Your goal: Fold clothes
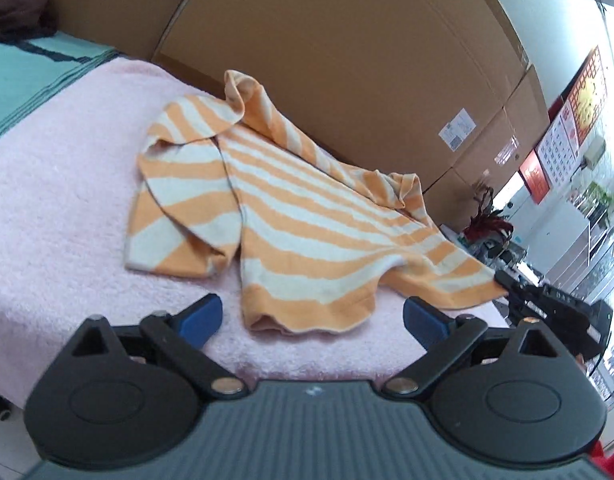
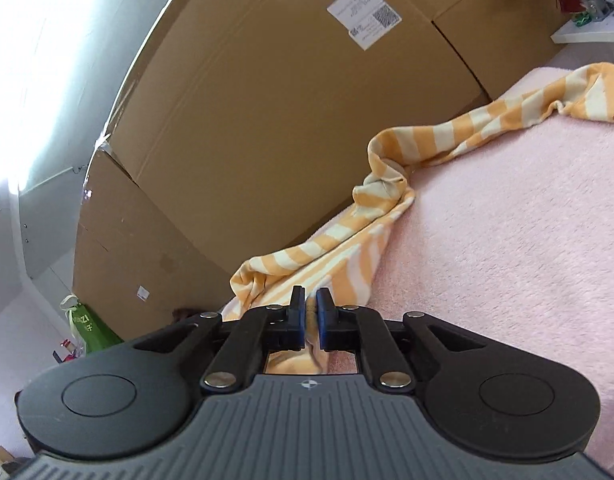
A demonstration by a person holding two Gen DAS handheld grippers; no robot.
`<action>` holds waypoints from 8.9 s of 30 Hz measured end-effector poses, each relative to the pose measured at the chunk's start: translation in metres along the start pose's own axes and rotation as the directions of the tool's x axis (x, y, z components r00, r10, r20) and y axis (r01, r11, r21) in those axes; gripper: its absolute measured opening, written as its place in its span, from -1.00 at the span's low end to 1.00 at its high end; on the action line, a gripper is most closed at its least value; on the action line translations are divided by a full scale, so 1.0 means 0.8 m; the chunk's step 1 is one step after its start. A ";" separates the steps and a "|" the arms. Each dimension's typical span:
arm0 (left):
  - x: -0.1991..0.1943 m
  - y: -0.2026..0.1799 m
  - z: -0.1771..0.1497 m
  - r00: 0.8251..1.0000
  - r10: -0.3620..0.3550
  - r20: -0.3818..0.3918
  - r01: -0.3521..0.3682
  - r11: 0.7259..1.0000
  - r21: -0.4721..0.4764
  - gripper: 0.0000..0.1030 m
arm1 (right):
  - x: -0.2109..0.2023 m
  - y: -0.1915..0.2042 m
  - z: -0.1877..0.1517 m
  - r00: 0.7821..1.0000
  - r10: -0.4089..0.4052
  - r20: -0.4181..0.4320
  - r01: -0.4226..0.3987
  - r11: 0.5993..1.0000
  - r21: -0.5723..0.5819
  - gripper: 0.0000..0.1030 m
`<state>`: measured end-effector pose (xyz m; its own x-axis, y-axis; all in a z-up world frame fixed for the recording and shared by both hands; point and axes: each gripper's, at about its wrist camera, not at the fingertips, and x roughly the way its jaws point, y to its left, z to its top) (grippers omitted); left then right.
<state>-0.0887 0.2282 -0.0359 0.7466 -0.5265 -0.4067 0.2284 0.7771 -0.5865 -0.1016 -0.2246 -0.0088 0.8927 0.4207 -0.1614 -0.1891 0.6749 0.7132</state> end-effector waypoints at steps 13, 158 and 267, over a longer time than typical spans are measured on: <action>0.045 -0.034 -0.015 0.994 0.065 0.093 -0.077 0.989 0.128 0.97 | -0.026 -0.022 -0.020 0.984 -0.180 -0.008 0.180 0.983 -0.036 0.00; 0.207 -0.062 0.064 0.962 0.270 -0.047 -0.238 0.909 0.342 0.98 | 0.214 -0.024 0.115 0.964 -0.221 0.145 0.259 0.899 -0.353 -0.20; -0.050 -0.076 -0.042 0.966 0.175 0.190 -0.226 0.929 0.292 -1.00 | -0.089 0.002 -0.072 0.983 -0.178 -0.042 0.168 0.970 -0.177 -0.79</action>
<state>-0.1534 0.1907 -0.0075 0.8801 -0.3071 -0.3622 0.2261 0.9417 -0.2490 -0.1891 -0.2186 -0.0355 0.8941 0.3188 -0.3146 -0.1055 0.8326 0.5438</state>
